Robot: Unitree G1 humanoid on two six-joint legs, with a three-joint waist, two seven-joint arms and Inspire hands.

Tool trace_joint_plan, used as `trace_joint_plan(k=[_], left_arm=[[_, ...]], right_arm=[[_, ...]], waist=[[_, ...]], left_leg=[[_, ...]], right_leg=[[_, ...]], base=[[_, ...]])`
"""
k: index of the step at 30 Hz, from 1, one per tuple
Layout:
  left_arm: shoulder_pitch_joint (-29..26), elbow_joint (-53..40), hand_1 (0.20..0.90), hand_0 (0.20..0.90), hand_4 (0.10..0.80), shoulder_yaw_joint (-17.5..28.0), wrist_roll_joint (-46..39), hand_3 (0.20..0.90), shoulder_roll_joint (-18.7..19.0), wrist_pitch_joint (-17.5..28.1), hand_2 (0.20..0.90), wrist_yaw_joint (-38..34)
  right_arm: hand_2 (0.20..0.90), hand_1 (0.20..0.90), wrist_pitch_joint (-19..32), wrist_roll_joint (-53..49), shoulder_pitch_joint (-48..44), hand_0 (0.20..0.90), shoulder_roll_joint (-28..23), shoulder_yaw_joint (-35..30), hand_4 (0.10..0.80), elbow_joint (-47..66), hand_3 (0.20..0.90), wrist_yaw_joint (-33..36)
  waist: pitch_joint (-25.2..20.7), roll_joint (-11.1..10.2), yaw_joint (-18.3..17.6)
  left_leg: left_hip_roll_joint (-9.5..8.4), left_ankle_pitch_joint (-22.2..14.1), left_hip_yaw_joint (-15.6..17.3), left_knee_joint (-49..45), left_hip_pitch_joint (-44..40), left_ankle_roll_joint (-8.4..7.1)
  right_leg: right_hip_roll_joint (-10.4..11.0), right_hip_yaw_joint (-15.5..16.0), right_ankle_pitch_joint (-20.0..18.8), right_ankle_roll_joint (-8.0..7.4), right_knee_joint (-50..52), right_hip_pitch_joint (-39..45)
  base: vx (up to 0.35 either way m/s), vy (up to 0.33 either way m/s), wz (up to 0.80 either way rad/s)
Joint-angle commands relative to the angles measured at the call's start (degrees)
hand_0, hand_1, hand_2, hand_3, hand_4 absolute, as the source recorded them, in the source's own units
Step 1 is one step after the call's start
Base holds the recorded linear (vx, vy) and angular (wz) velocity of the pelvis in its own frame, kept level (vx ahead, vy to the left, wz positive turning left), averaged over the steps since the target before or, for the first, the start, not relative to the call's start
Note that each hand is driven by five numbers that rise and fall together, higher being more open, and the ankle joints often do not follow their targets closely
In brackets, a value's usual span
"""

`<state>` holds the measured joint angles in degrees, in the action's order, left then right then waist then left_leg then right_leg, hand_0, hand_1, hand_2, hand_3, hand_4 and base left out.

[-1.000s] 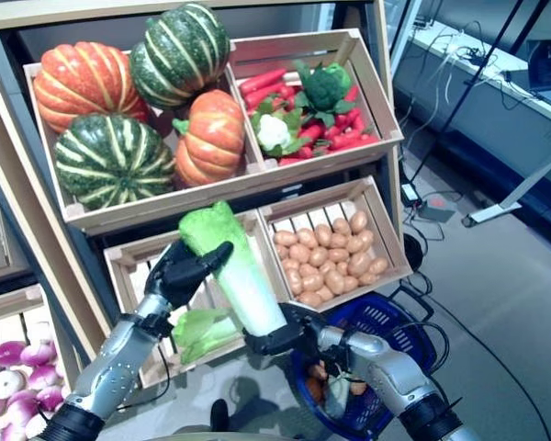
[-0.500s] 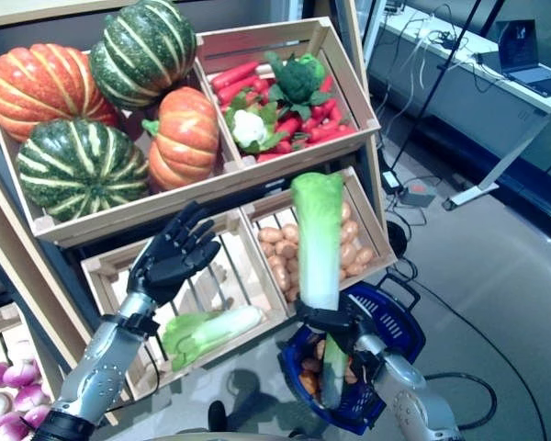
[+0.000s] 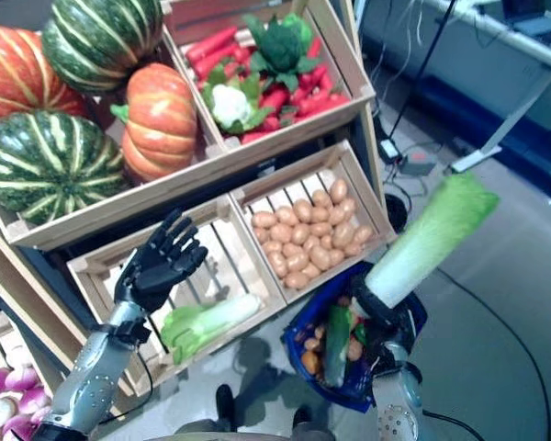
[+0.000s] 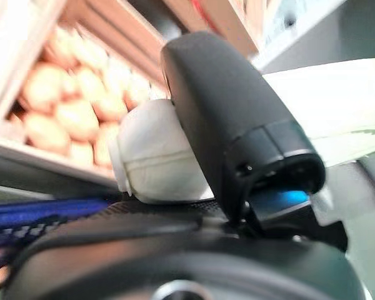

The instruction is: Put vegetables into the basket

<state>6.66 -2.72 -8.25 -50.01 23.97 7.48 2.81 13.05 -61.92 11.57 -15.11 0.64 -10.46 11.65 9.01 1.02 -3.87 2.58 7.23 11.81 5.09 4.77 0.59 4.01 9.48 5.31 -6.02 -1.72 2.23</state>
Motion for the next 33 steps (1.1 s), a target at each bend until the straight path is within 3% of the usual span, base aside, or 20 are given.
trace_joint_plan(k=[1, 6, 11, 14, 15, 19, 25, 33], left_arm=[[-8.1, -4.8, 0.9, 0.9, 0.8, 3.2, 1.2, 0.9, 1.2, 12.4, 0.9, -2.9], [-13.1, -4.6, 0.9, 0.9, 0.8, 1.5, 3.8, 0.9, 0.3, 17.1, 0.9, -8.6], [-16.5, -5.4, 0.9, 0.9, 0.8, -1.0, 4.6, 0.9, 0.2, 19.8, 0.9, -10.9], [-17.6, -4.8, 0.9, 0.9, 0.8, -1.4, 5.1, 0.9, -0.8, 21.9, 0.9, -11.3], [-18.1, -5.0, 0.9, 0.9, 0.8, -1.9, 5.6, 0.9, -0.8, 22.8, 0.9, -12.4], [-20.3, -5.0, 0.9, 0.9, 0.8, -2.3, 5.2, 0.9, -0.7, 23.0, 0.9, -13.8], [-22.9, -4.1, 0.9, 0.9, 0.8, -3.3, 4.3, 0.9, -1.7, 22.9, 0.9, -14.2], [-25.0, -3.5, 0.9, 0.9, 0.8, -3.8, 4.0, 0.9, -1.4, 21.3, 0.9, -14.3]], right_arm=[[0.3, 0.3, 12.6, -0.9, -9.2, 0.3, -1.0, -4.3, 0.4, 1.4, 0.3, 6.9], [0.3, 0.3, 17.4, -3.3, -16.0, 0.3, -0.8, -3.5, 0.4, -5.1, 0.3, 12.7], [0.3, 0.3, 20.8, -6.7, -20.9, 0.3, -1.1, -1.7, 0.4, -8.1, 0.3, 14.4], [0.3, 0.3, 21.4, -8.3, -22.3, 0.3, -0.5, -1.6, 0.4, -10.9, 0.3, 14.9], [0.3, 0.3, 21.9, -9.4, -23.2, 0.3, -0.1, -1.6, 0.4, -12.5, 0.3, 14.4], [0.3, 0.3, 22.6, -10.0, -26.7, 0.3, 0.8, -1.5, 0.4, -16.2, 0.3, 13.4], [0.3, 0.3, 21.4, -8.9, -33.3, 0.3, 0.2, -1.8, 0.4, -21.6, 0.3, 14.7], [0.3, 0.3, 12.0, -7.4, -38.2, 0.3, -1.5, -2.5, 0.4, -30.6, 0.3, 14.9]], waist=[[4.1, 0.3, -0.1], [10.9, 1.5, 0.4], [17.0, 2.0, 1.5], [18.9, 2.3, 2.0], [19.6, 2.3, 2.4], [20.6, 2.1, 3.3], [20.8, 2.5, 4.5], [20.8, 2.9, 5.9]], left_leg=[[0.57, -6.3, -1.6, -2.0, -0.1, -2.01], [0.87, -6.3, -2.3, -8.3, 6.9, -2.74], [0.88, -9.7, -3.5, -24.3, 19.0, -2.89], [0.9, -12.6, -3.5, -32.4, 24.5, -1.93], [0.76, -15.4, -3.7, -35.4, 26.0, -1.47], [0.58, -19.0, -4.3, -43.6, 31.3, -0.04], [0.59, -24.2, -4.9, -55.9, 37.9, 1.3], [0.22, -26.8, -5.6, -62.9, 41.4, 1.66]], right_leg=[[-0.9, -0.9, -4.3, 1.98, 3.2, -8.4], [-1.5, 0.2, -2.8, 3.96, 9.2, -14.2], [-0.9, 1.2, 1.1, 6.3, 23.1, -23.8], [0.3, 1.8, 4.0, 7.19, 31.6, -28.7], [1.1, 1.8, 6.2, 7.15, 35.3, -30.5], [3.4, 2.2, 8.9, 7.65, 44.0, -36.0], [5.3, 2.1, 12.3, 8.43, 55.0, -42.7], [6.7, 2.9, 13.5, 8.6, 60.7, -46.0]], base=[[-0.271, -0.043, -0.08], [-0.17, -0.059, 0.01], [-0.144, -0.059, 0.14], [-0.031, -0.042, 0.17], [0.025, -0.014, 0.22], [-0.012, -0.021, 0.19], [0.028, 0.02, 0.05], [0.036, 0.008, 0.02]])
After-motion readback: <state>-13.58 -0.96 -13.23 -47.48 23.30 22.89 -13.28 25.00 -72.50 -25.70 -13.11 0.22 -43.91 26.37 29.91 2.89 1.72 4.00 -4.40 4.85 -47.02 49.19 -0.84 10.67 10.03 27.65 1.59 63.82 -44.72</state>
